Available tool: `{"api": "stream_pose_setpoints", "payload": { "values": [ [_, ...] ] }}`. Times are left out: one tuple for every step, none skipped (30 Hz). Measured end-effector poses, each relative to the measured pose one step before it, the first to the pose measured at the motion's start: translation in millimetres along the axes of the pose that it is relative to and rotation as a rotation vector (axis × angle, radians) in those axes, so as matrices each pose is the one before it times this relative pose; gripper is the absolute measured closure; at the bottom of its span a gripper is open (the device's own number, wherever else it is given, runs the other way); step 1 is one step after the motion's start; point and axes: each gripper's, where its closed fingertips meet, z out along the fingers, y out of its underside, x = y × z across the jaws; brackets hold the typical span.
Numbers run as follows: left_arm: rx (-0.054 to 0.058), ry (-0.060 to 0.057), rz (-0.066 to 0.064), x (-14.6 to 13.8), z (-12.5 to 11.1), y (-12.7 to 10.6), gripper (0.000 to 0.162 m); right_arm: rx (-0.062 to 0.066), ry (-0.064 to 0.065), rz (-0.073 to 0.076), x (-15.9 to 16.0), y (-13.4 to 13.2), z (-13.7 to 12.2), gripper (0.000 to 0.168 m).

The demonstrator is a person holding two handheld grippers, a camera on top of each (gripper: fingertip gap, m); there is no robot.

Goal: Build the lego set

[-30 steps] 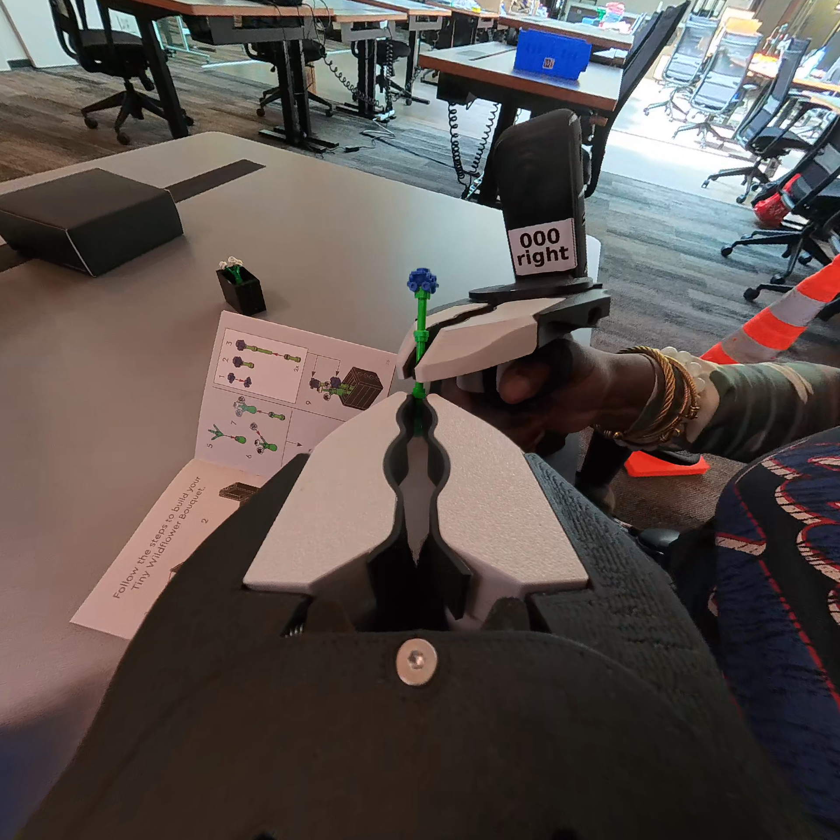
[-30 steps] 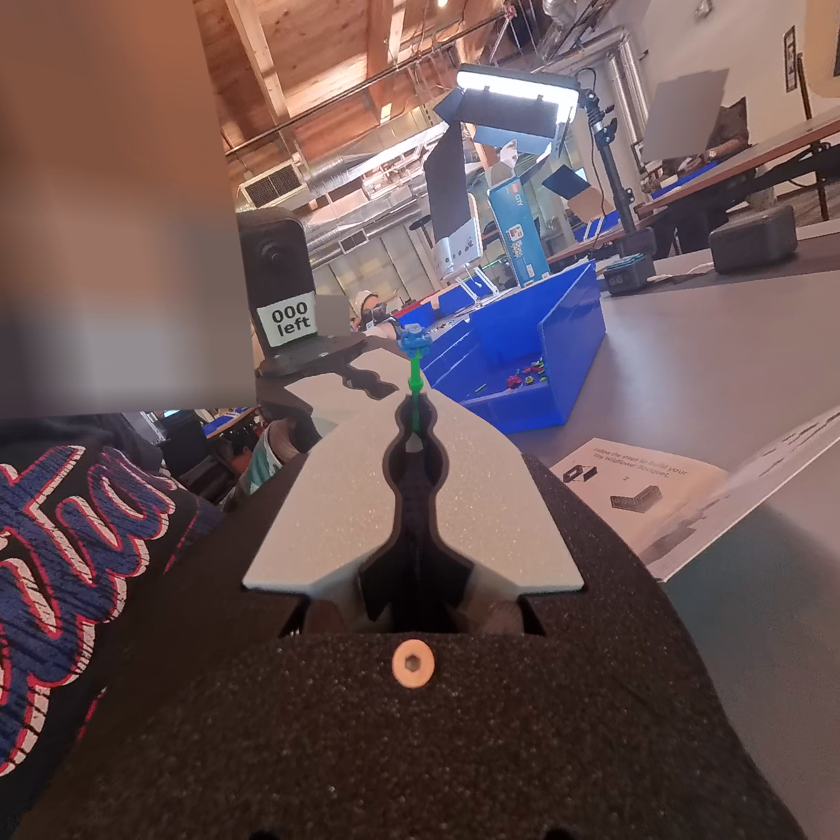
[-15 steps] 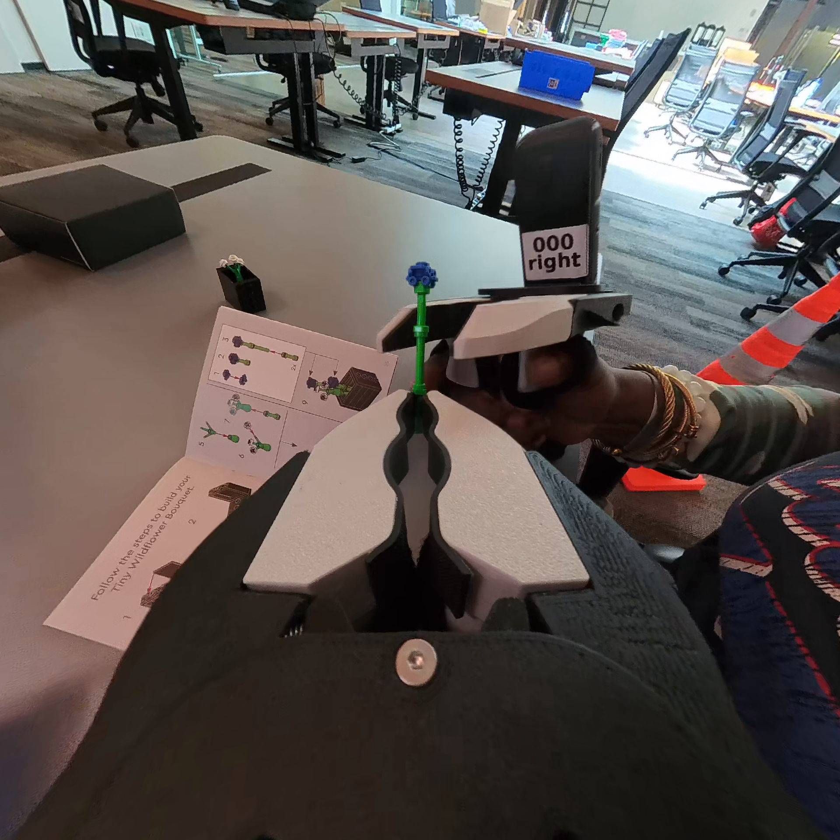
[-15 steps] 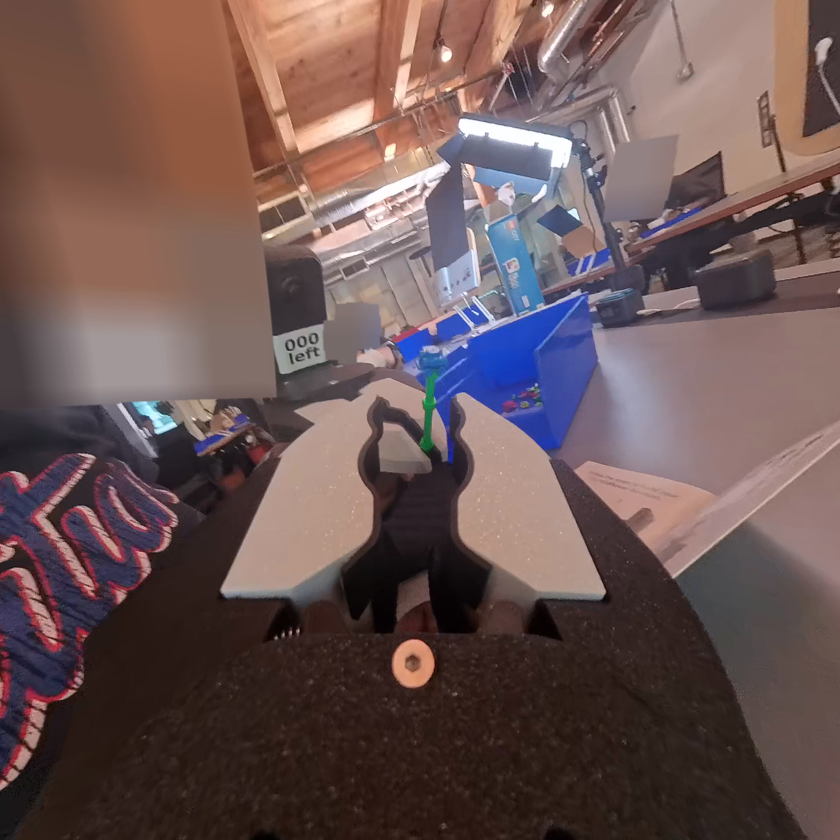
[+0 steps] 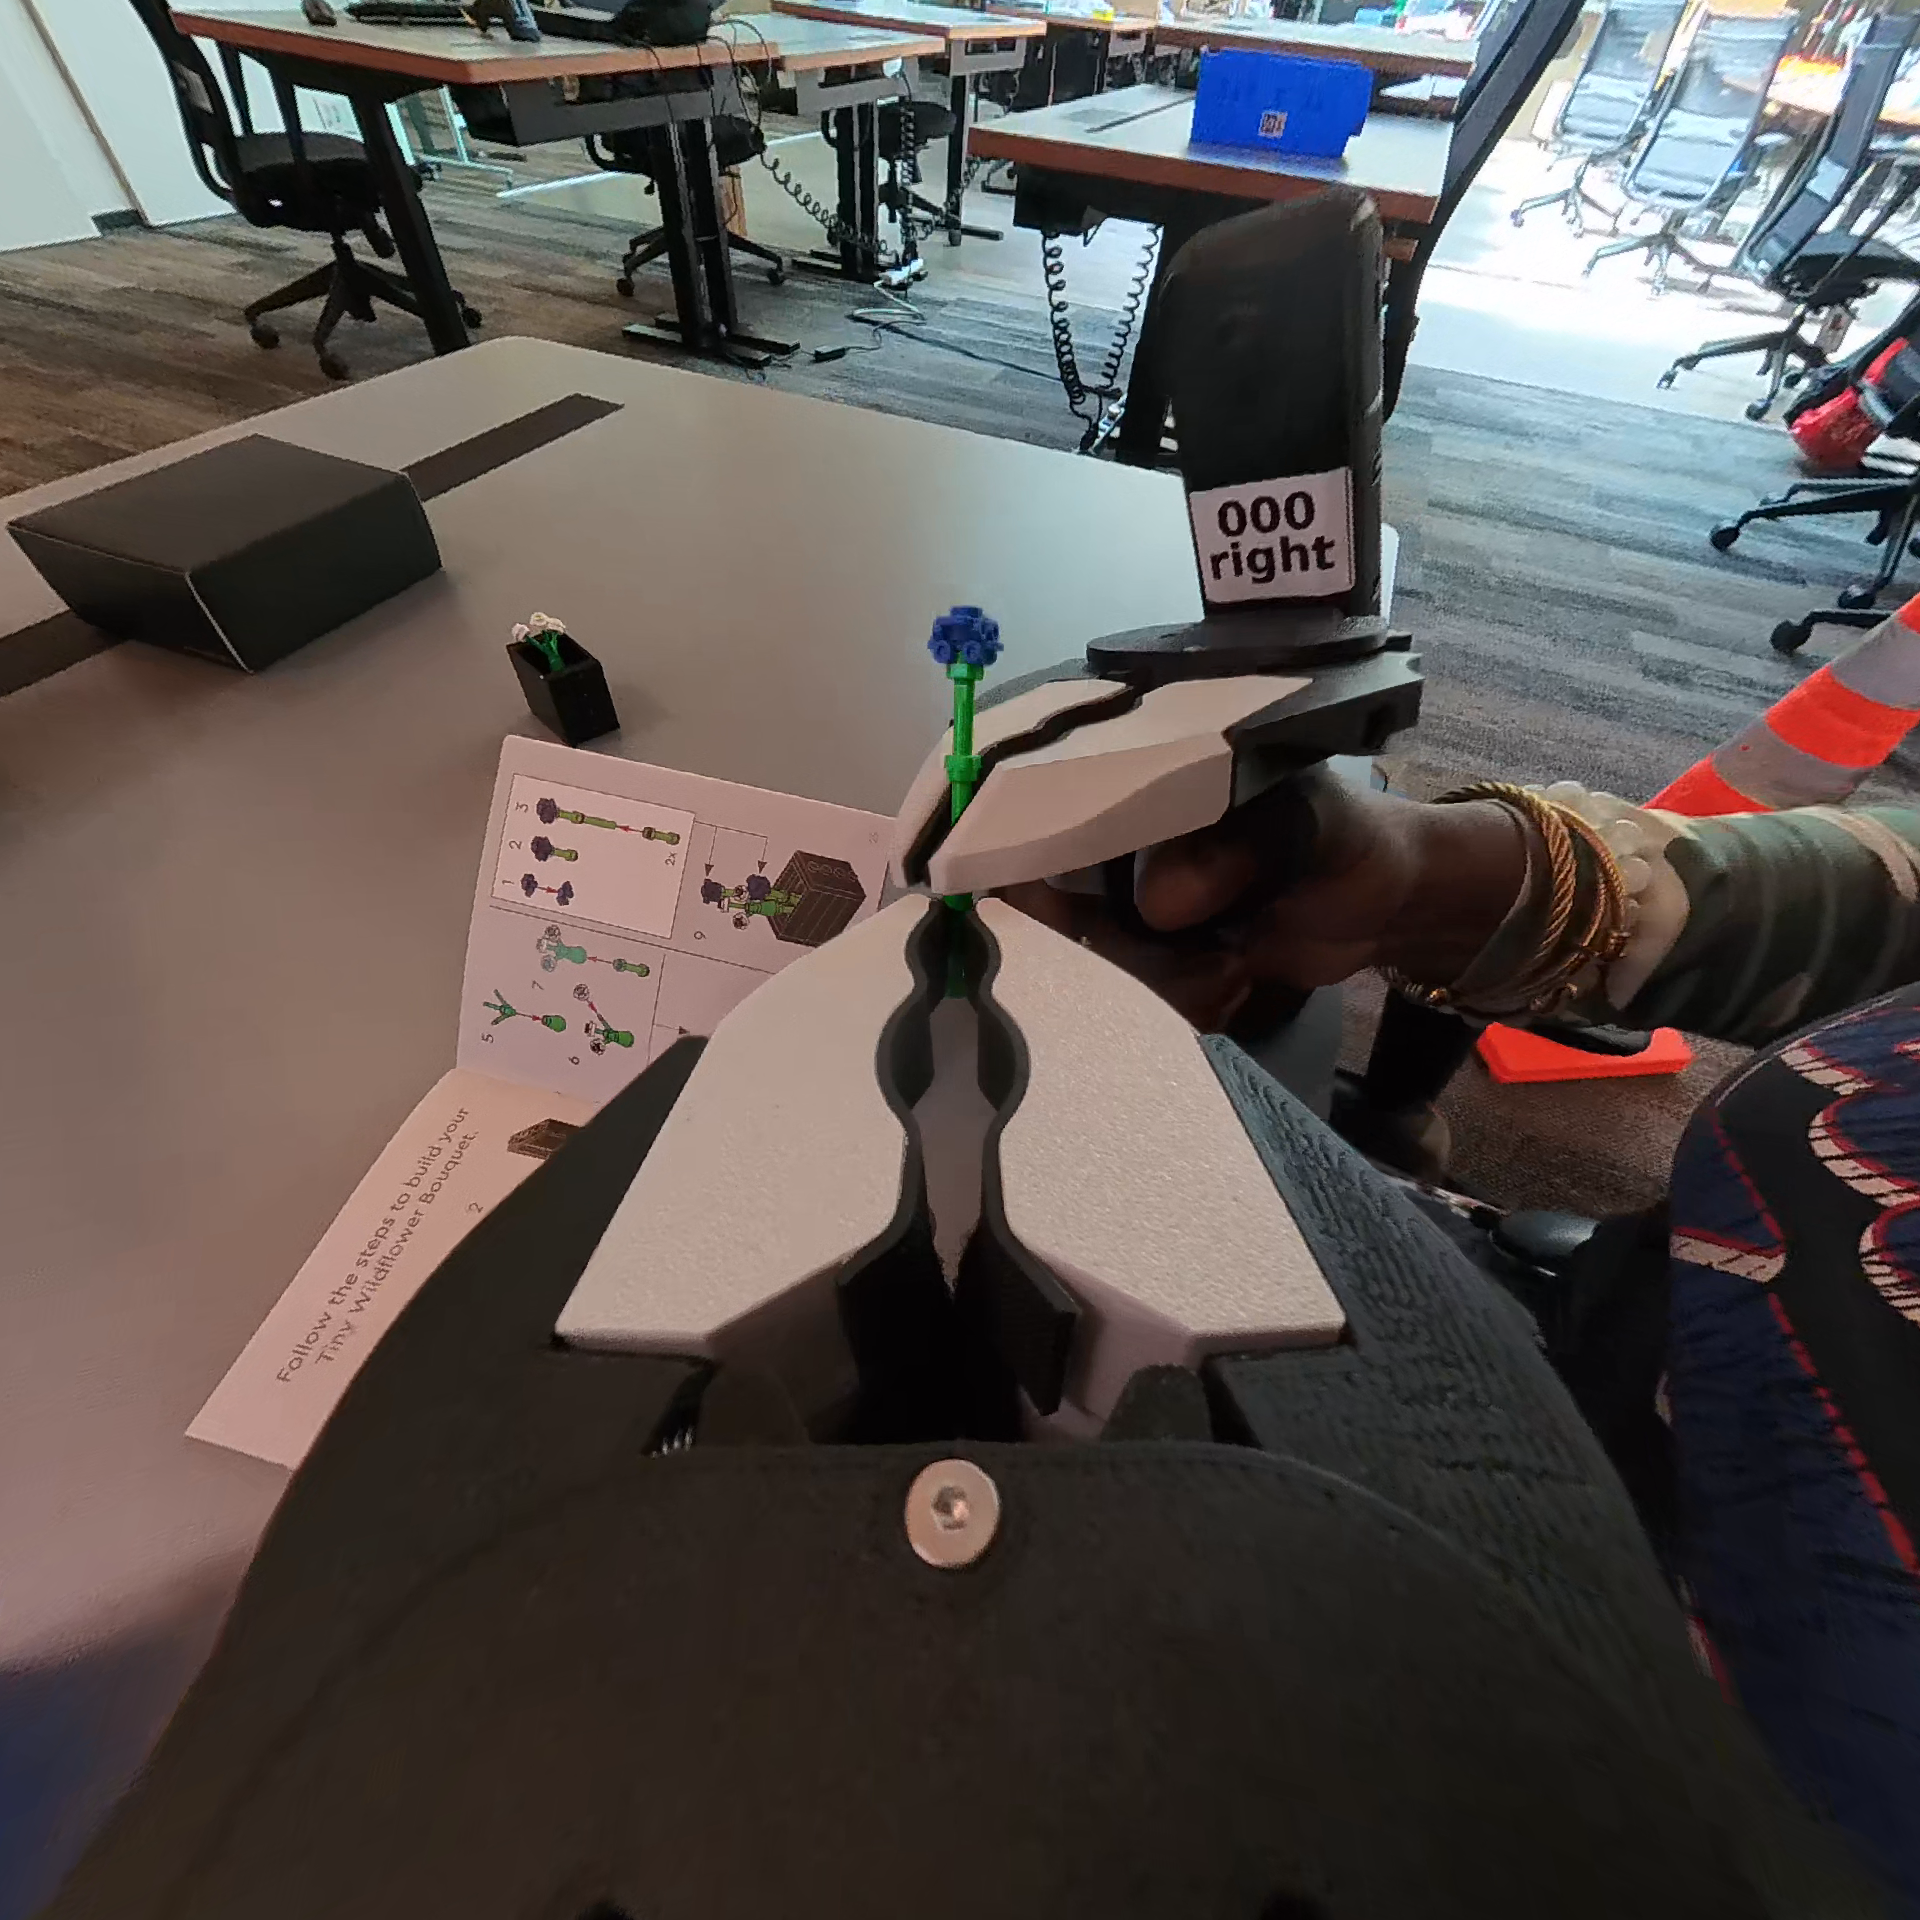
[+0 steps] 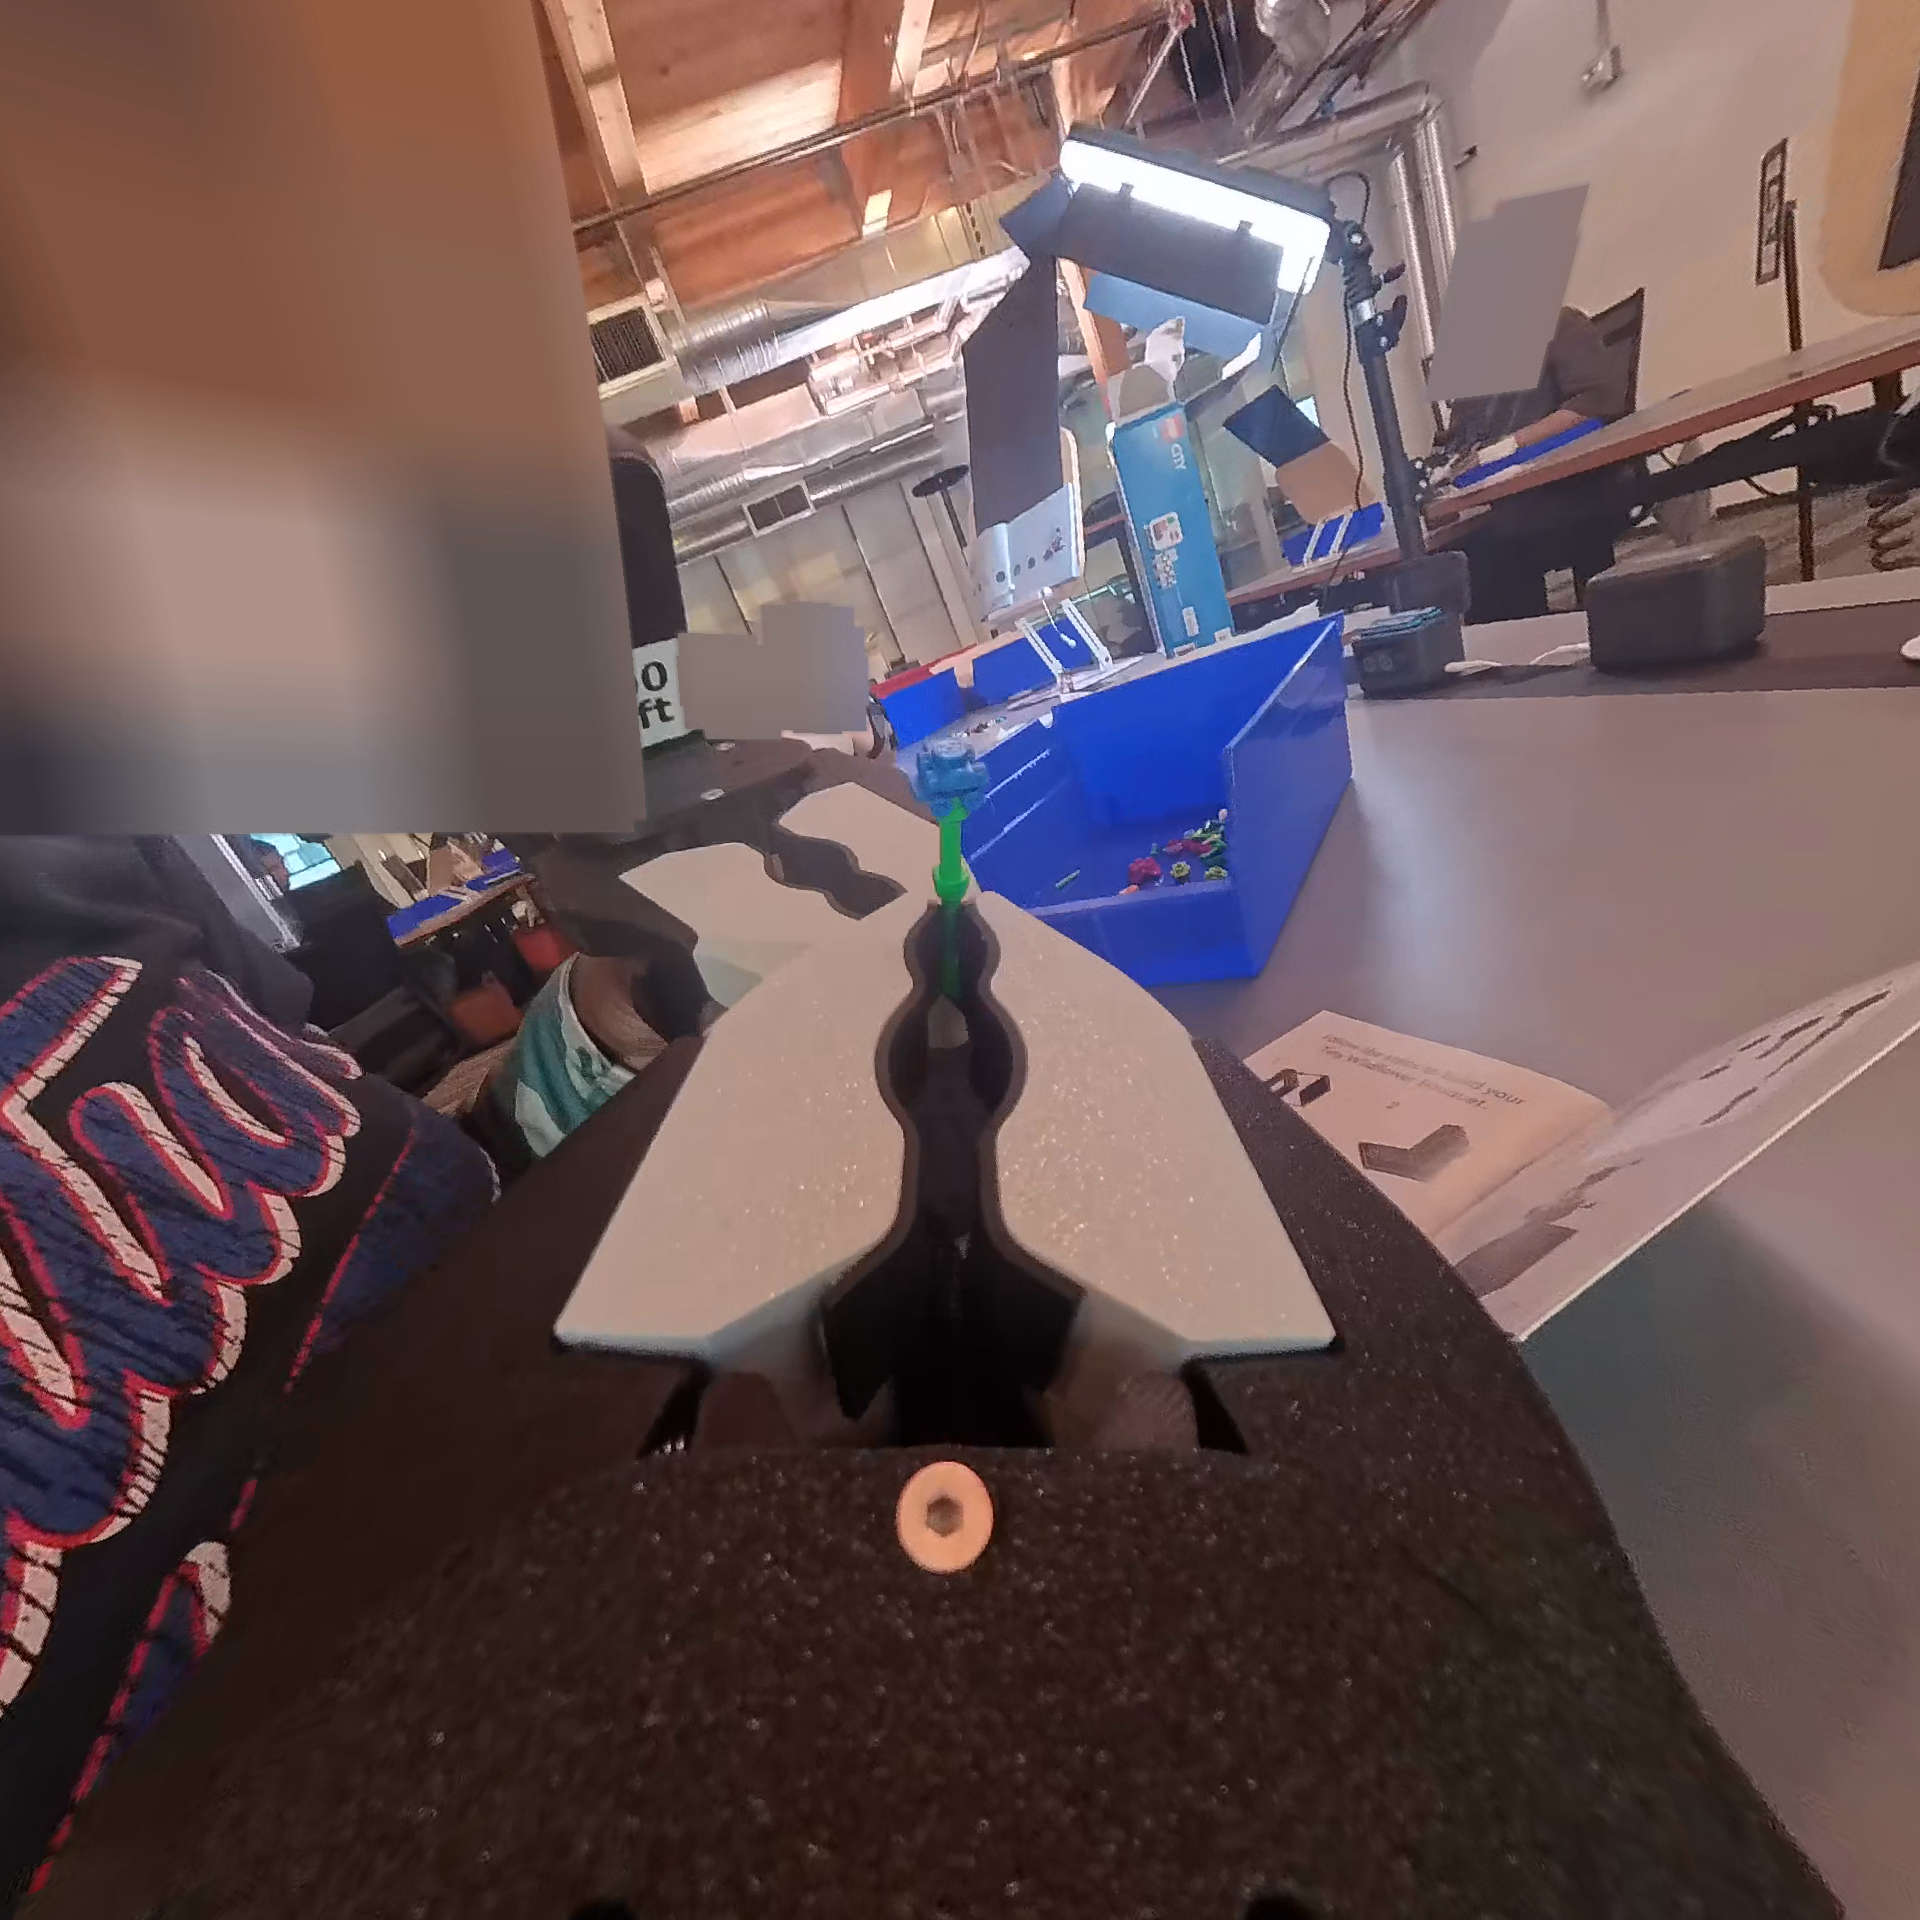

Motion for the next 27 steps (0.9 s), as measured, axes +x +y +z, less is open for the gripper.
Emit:
{"api": "stream_pose_setpoints", "payload": {
  "values": [
    [-0.0057,-0.0056,0.0113,-0.59,0.08,0.33,0.161,-0.0033,-0.0019,0.0068,0.0,0.57,0.34,0.164],
    [-0.001,-0.0027,0.0075,-0.11,-0.06,-0.25,0.161,-0.0001,-0.0086,0.0137,-0.17,0.0,0.13,0.164],
    [-0.005,-0.0036,0.0053,-0.54,0.09,0.62,0.161,-0.0093,0.0,0.0037,0.82,1.43,0.4,0.164],
    [-0.0075,-0.0057,0.001,-1.23,0.33,1.72,0.161,-0.0155,0.0098,-0.0101,1.75,2.0,0.47,0.164],
    [-0.0019,0.0003,-0.0129,-1.1,0.48,2.26,0.161,-0.0151,0.0157,-0.0162,2.2,1.87,0.43,0.164],
    [0.0088,0.0084,-0.0265,-0.8,0.49,1.5,0.16,-0.0021,0.0114,-0.019,1.64,0.27,0.36,0.165],
    [0.0191,0.0071,-0.026,-0.61,0.52,-0.12,0.16,0.0118,0.0017,-0.0104,1.08,-1.63,-0.06,0.165],
    [0.0213,-0.0006,-0.0161,-0.55,0.87,-0.99,0.16,0.0124,-0.001,0.0095,1.39,-1.55,-0.18,0.165],
    [0.0148,0.0054,-0.0097,1.2,1.04,-0.91,0.16,0.0195,-0.0054,0.0196,0.36,-1.94,-0.13,0.16],
    [0.0019,0.0115,-0.0083,2.14,1.38,0.35,0.16,0.0378,-0.004,0.021,0.08,-4.51,-1.12,0.153],
    [-0.006,-0.0019,-0.0028,0.28,1.3,1.83,0.16,0.0368,-0.0006,0.0134,0.24,-4.81,-1.85,0.15],
    [-0.0062,-0.008,0.0011,-0.72,0.83,2.19,0.16,0.0202,0.0026,0.0014,0.55,-3.16,-1.84,0.149],
    [0.0007,0.0001,-0.0046,-0.05,0.34,1.03,0.16,-0.0062,0.0097,-0.0066,1.52,0.19,-1.25,0.153],
    [0.0096,0.0064,-0.01,0.49,-0.08,-0.79,0.16,-0.0174,0.0009,-0.0101,0.38,1.88,-0.51,0.157],
    [0.0068,0.0041,-0.006,0.38,-0.11,-1.14,0.16,-0.0049,-0.0024,-0.0066,-0.52,0.24,-0.39,0.16],
    [0.0,-0.0024,0.0045,-0.23,0.12,-0.7,0.159,0.0019,-0.0036,-0.0045,-0.98,-0.7,0.05,0.163],
    [-0.0019,-0.0042,0.0074,-0.14,0.27,-0.65,0.159,-0.002,0.0021,-0.0036,0.22,-0.45,0.05,0.163],
    [-0.0015,-0.0031,0.0043,-0.07,0.36,-0.35,0.159,-0.0092,-0.0037,0.0025,-0.06,-0.02,-0.07,0.163],
    [-0.0021,-0.0016,0.0036,0.02,0.2,0.04,0.16,-0.0121,-0.0053,0.0047,-0.38,0.67,-0.25,0.163],
    [-0.0055,-0.0014,0.004,0.07,0.25,0.52,0.16,-0.0074,0.0014,-0.0006,0.04,0.97,-0.36,0.163],
    [-0.0101,-0.0037,0.0092,0.04,0.37,0.86,0.16,-0.0031,0.0047,-0.0063,-0.12,1.03,-0.19,0.163],
    [-0.0114,-0.0074,0.016,-0.23,0.29,0.87,0.16,-0.0059,0.0029,-0.0027,-0.18,1.08,0.02,0.163],
    [-0.0076,-0.0089,0.0149,-0.5,0.04,0.57,0.16,-0.0054,0.0005,0.0041,0.02,0.7,0.06,0.163],
    [-0.0011,-0.0054,0.0078,-0.47,-0.45,-0.19,0.16,-0.0008,-0.0042,0.0073,-0.38,-0.11,0.25,0.163],
    [0.0046,-0.0007,-0.0013,-0.17,-0.58,-0.75,0.16,0.0037,-0.0034,0.0063,-0.13,-0.42,-0.01,0.163],
    [0.0029,0.0033,-0.0067,0.27,-0.29,-0.29,0.16,0.0013,-0.0009,-0.001,-0.03,0.2,0.27,0.163],
    [-0.0052,0.0016,-0.0046,-0.14,-0.01,0.81,0.16,-0.0058,0.0064,-0.0033,0.89,1.57,0.31,0.163]
  ]
}}
